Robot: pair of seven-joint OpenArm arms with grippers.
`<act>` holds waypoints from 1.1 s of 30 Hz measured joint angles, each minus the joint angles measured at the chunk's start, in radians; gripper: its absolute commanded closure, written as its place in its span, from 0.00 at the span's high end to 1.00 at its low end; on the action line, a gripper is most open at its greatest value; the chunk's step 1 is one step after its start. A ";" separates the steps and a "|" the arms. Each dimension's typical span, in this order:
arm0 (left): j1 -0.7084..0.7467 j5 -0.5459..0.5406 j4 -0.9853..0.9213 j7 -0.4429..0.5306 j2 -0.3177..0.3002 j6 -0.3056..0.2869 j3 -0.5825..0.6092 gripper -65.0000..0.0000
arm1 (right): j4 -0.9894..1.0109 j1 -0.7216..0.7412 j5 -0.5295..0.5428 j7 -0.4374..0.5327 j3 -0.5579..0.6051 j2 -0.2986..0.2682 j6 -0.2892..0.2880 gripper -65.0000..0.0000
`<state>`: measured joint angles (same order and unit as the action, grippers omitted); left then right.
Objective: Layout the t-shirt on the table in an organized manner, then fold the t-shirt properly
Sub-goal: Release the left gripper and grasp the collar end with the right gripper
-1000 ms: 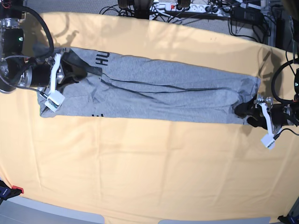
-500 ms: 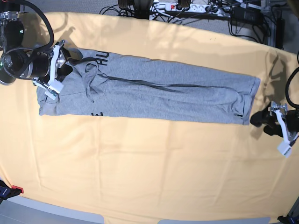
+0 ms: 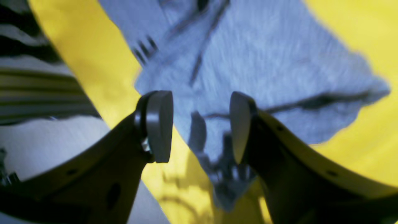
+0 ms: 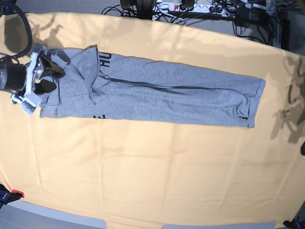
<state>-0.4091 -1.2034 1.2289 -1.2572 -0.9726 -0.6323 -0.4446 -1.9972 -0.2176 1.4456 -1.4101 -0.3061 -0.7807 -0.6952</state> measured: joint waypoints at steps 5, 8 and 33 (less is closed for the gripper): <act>0.002 -0.002 0.000 -0.009 -0.003 0.000 -0.013 0.76 | 0.000 0.000 -0.111 0.033 -0.031 0.151 0.000 0.00; 0.002 -0.011 0.000 -0.022 0.003 0.000 -0.013 0.76 | 0.006 0.002 -0.301 0.142 -0.031 0.238 0.001 0.00; 0.002 -0.018 0.000 -0.024 0.008 0.000 -0.012 0.76 | 0.251 0.068 -0.653 0.438 0.063 0.496 0.003 0.00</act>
<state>-0.4072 -1.2217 1.2289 -1.2812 -0.9649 -0.6327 -0.4568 -1.7458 -0.1493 0.7925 -0.9726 -0.2432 -0.2848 -0.6926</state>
